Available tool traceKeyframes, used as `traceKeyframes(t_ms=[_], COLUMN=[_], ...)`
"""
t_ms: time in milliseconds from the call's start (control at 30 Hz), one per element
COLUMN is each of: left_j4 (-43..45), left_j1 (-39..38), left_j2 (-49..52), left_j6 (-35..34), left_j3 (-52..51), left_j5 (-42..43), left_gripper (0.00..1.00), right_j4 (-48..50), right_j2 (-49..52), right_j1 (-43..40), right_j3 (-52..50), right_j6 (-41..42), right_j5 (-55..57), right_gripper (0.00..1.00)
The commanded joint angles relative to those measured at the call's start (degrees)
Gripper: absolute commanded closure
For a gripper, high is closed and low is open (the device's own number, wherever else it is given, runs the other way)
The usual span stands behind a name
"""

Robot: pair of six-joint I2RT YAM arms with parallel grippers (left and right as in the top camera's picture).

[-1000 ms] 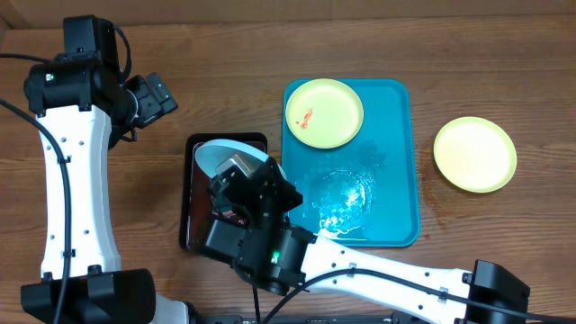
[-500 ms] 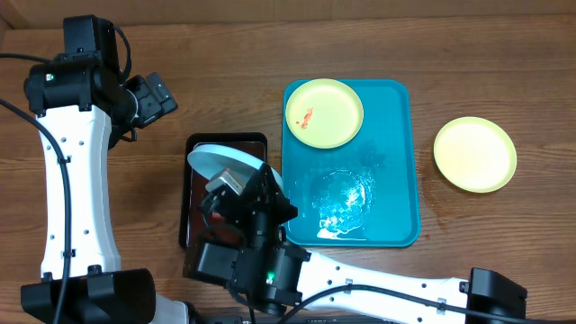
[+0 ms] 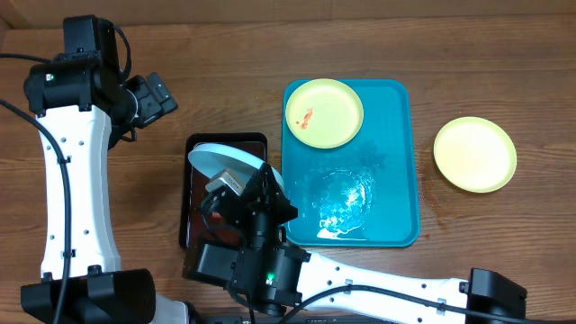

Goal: Clean dirty plates on tray and stack at the side
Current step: 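Carry the light-blue plate right and stack it on the yellow plate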

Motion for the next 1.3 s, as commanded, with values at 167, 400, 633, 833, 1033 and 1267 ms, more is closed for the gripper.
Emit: traceKeyframes(t_ms=[167,400,633,833,1033,1267], left_j4=[-0.1,-0.1,-0.1,-0.1,-0.1,-0.1], left_j1=[0.1,0.1,0.1,0.1,0.1,0.1], left_j2=[-0.7,-0.7,-0.7,-0.7,-0.7,-0.7], left_j6=[0.4,0.4,0.4,0.4,0.5,0.4], left_j3=[1.0,1.0,1.0,1.0,1.0,1.0], left_j5=[-0.8,-0.8,-0.8,-0.8,-0.8,-0.8], left_gripper=[0.00,0.00,0.00,0.00,0.00,0.00], right_j4=[0.5,0.6,1.6,2.0,2.2,1.6], right_j2=[-0.9,-0.9,-0.9,-0.9,-0.9,-0.9], right_j1=[0.3,0.2,0.2,0.1,-1.7,-10.3], right_j3=[0.5,0.5,0.5,0.5,0.5,0.6], right_j6=[0.2,0.2,0.2,0.2,0.2,8.8], right_j5=[1.9,1.8,1.6,1.5,-7.6,-32.5], right_gripper=[0.96,0.96,0.96,0.96,0.96,0.96])
